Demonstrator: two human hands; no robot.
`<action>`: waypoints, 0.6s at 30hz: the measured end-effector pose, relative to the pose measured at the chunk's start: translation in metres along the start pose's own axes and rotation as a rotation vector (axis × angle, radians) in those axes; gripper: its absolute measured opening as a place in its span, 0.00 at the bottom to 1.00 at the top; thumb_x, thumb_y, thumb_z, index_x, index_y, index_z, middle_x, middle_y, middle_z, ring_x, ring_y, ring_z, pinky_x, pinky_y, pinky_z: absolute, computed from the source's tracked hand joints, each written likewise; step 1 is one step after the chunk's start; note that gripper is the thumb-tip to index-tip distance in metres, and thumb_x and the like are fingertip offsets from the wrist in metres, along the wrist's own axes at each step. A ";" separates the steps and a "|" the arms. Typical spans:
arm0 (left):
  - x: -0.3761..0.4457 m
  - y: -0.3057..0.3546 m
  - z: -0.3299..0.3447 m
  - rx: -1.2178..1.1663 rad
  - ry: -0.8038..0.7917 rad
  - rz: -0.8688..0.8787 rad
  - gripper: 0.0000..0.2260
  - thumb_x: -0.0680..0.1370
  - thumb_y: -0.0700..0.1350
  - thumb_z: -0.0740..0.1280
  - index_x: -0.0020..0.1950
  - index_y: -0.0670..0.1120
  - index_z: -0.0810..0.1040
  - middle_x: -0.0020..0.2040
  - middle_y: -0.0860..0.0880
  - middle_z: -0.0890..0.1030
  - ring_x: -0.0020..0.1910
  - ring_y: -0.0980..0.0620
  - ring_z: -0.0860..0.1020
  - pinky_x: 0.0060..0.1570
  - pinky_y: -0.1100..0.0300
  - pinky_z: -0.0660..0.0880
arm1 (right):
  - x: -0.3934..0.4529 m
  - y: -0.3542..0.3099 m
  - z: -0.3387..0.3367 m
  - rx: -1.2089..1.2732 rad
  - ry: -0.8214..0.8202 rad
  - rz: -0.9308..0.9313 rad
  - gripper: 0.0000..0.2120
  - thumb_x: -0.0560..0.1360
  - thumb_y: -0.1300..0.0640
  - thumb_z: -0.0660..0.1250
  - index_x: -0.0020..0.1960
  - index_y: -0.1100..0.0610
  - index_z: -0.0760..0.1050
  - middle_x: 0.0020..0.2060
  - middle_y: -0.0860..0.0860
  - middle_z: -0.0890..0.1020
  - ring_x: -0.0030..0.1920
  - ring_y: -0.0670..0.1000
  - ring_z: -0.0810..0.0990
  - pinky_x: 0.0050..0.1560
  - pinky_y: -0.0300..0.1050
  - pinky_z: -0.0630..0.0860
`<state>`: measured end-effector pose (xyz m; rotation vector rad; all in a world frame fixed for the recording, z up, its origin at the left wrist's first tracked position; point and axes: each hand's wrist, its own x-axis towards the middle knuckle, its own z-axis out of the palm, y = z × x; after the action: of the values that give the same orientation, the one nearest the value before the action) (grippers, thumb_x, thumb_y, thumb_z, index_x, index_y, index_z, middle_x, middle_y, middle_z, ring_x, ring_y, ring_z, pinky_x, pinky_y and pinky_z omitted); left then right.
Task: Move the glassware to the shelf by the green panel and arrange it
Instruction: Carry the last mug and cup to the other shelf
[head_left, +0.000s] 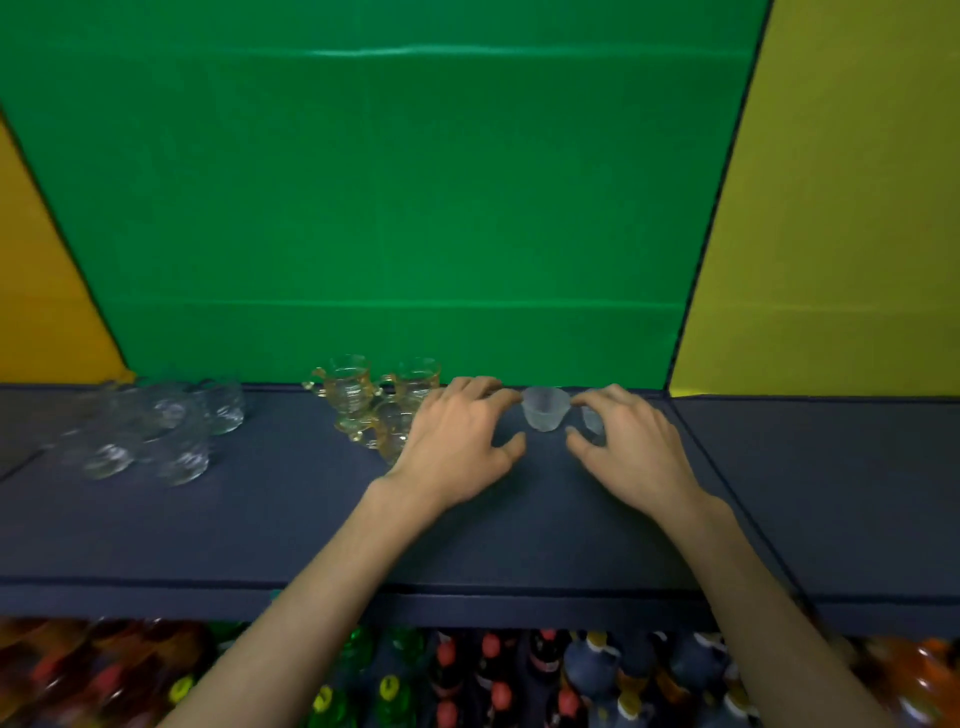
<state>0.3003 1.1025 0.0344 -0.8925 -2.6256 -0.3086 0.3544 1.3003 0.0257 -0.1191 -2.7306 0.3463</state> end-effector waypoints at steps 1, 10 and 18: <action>-0.007 -0.010 -0.008 0.037 0.009 -0.019 0.25 0.78 0.59 0.63 0.74 0.53 0.72 0.73 0.48 0.73 0.71 0.44 0.70 0.69 0.48 0.68 | 0.006 -0.014 0.003 0.013 0.002 -0.032 0.20 0.77 0.46 0.65 0.68 0.50 0.75 0.63 0.50 0.78 0.62 0.55 0.76 0.56 0.49 0.71; -0.090 -0.121 -0.078 0.231 0.053 -0.310 0.27 0.76 0.61 0.58 0.71 0.52 0.74 0.69 0.47 0.77 0.68 0.42 0.73 0.64 0.47 0.70 | 0.029 -0.163 0.033 0.160 0.011 -0.279 0.20 0.78 0.46 0.65 0.67 0.50 0.75 0.62 0.49 0.78 0.61 0.54 0.76 0.59 0.50 0.72; -0.203 -0.236 -0.126 0.264 0.064 -0.492 0.25 0.79 0.61 0.62 0.75 0.55 0.71 0.73 0.51 0.73 0.70 0.46 0.71 0.63 0.49 0.70 | 0.012 -0.319 0.066 0.207 -0.037 -0.412 0.21 0.78 0.44 0.63 0.69 0.49 0.73 0.64 0.49 0.77 0.64 0.54 0.74 0.64 0.50 0.69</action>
<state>0.3360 0.7689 0.0484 -0.1428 -2.7090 -0.1015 0.3066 0.9787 0.0527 0.5011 -2.6471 0.5076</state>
